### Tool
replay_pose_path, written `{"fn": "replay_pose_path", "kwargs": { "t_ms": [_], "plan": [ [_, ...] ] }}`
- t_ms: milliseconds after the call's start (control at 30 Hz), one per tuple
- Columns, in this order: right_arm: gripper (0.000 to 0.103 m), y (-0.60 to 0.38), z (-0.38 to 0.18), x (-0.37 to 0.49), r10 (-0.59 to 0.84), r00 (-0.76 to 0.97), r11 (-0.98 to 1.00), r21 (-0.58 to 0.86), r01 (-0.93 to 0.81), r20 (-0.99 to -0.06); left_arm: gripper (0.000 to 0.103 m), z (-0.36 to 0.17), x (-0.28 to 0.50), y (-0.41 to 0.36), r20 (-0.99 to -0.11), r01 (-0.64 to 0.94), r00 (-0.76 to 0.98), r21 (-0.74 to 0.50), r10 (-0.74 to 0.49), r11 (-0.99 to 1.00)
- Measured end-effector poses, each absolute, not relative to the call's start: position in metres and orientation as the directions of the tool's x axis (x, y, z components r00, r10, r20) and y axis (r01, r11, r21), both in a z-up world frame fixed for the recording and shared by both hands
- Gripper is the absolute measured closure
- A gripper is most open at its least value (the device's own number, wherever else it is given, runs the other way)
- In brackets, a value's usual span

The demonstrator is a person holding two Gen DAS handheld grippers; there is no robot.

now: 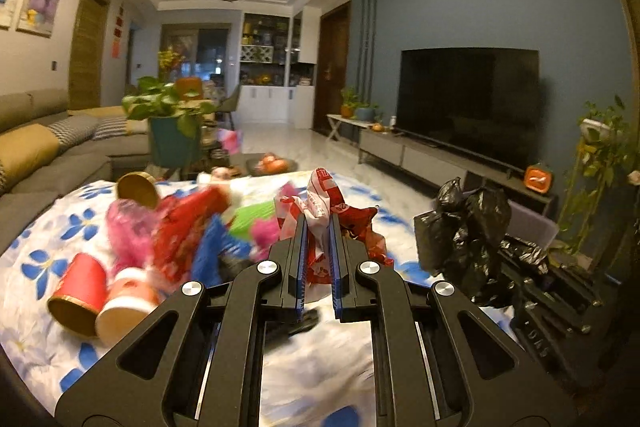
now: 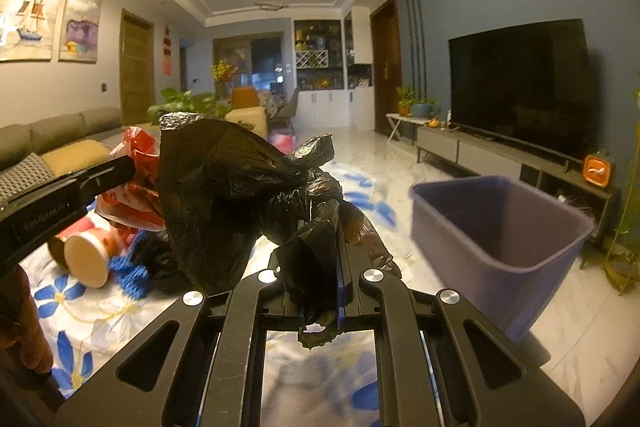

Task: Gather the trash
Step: 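Carry the black bag and snack wrapper over the grey bin with both tools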

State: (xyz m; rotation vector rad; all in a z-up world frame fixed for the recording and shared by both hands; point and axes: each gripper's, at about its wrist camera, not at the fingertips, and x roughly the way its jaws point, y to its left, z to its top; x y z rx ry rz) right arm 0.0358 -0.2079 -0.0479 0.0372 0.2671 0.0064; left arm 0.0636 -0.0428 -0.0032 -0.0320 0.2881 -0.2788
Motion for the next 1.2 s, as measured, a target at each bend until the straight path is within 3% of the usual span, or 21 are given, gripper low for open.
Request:
{"fn": "replay_pose_path", "kwargs": {
  "t_ms": [233, 533, 800, 1200],
  "plan": [
    [0.091, -0.249, -0.026, 0.039, -0.137, 0.970, 0.989, 0.029, 0.146, -0.202, 0.093, 0.031, 0.077, -0.091, -0.209, 0.352, 0.911, -0.053, -0.355, 0.934],
    [0.091, -0.310, -0.013, 0.051, -0.307, 0.935, 0.947, 0.044, 0.319, -0.176, 0.093, 0.039, 0.105, -0.166, -0.196, 0.441, 0.877, -0.035, -0.439, 0.897],
    [0.091, -0.358, -0.021, 0.058, -0.393, 0.897, 0.909, 0.061, 0.412, -0.205, 0.093, 0.018, 0.137, -0.214, -0.239, 0.489, 0.841, -0.049, -0.486, 0.871],
    [0.091, -0.379, -0.032, 0.072, -0.412, 0.878, 0.898, 0.056, 0.436, -0.244, 0.093, -0.008, 0.164, -0.245, -0.287, 0.504, 0.821, -0.041, -0.494, 0.862]
  ]
}}
